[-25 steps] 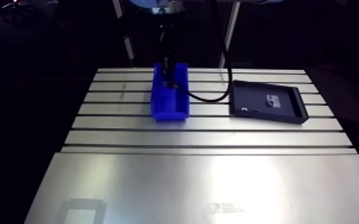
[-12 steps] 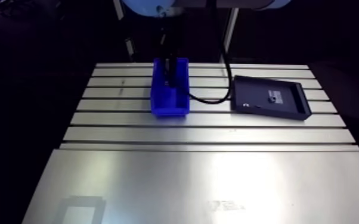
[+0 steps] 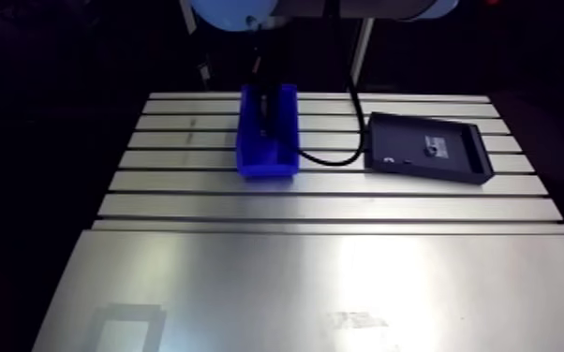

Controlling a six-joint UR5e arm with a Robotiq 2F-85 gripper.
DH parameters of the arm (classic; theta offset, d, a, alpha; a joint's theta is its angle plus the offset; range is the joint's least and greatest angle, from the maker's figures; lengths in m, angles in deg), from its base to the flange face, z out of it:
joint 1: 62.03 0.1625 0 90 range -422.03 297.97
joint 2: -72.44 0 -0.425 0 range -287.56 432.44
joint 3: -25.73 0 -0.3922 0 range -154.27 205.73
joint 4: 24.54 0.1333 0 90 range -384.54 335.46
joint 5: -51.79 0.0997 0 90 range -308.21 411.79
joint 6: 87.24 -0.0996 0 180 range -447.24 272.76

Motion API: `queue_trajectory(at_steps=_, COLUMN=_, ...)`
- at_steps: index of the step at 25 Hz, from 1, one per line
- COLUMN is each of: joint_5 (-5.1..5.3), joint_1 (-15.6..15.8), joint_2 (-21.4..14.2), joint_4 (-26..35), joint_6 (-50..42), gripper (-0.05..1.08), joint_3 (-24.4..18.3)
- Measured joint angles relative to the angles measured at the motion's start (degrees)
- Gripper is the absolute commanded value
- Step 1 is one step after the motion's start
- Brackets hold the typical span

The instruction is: Pick up the M10 bolt from the tray and put it into the blue bin.

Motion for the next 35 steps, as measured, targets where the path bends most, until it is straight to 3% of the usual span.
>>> queue_trajectory(at_steps=2, joint_5=-0.2, joint_1=0.0, joint_2=0.2, joint_4=-0.01, joint_6=-0.2, gripper=0.91, joint_3=0.1)
queue_trajectory(at_steps=3, joint_5=-0.28, joint_1=0.0, joint_2=0.28, joint_4=-0.02, joint_6=-0.28, gripper=0.82, joint_3=0.15)
queue_trajectory(at_steps=4, joint_5=-0.35, joint_1=0.0, joint_2=0.34, joint_4=-0.02, joint_6=-0.36, gripper=0.6, joint_3=0.2)
queue_trajectory(at_steps=6, joint_5=-0.41, joint_1=0.0, joint_2=0.41, joint_4=-0.02, joint_6=-0.43, gripper=-0.03, joint_3=0.25)
queue_trajectory(at_steps=18, joint_5=-0.73, joint_1=0.4, joint_2=-0.65, joint_4=0.53, joint_6=-0.55, gripper=0.01, joint_3=0.19)
queue_trajectory(at_steps=28, joint_5=-0.52, joint_1=0.79, joint_2=-6.15, joint_4=5.63, joint_6=-2.3, gripper=0.01, joint_3=-1.59)
queue_trajectory(at_steps=35, joint_5=-0.6, joint_1=0.77, joint_2=-9.92, joint_4=12.36, joint_6=-9.14, gripper=0.01, joint_3=-5.56)
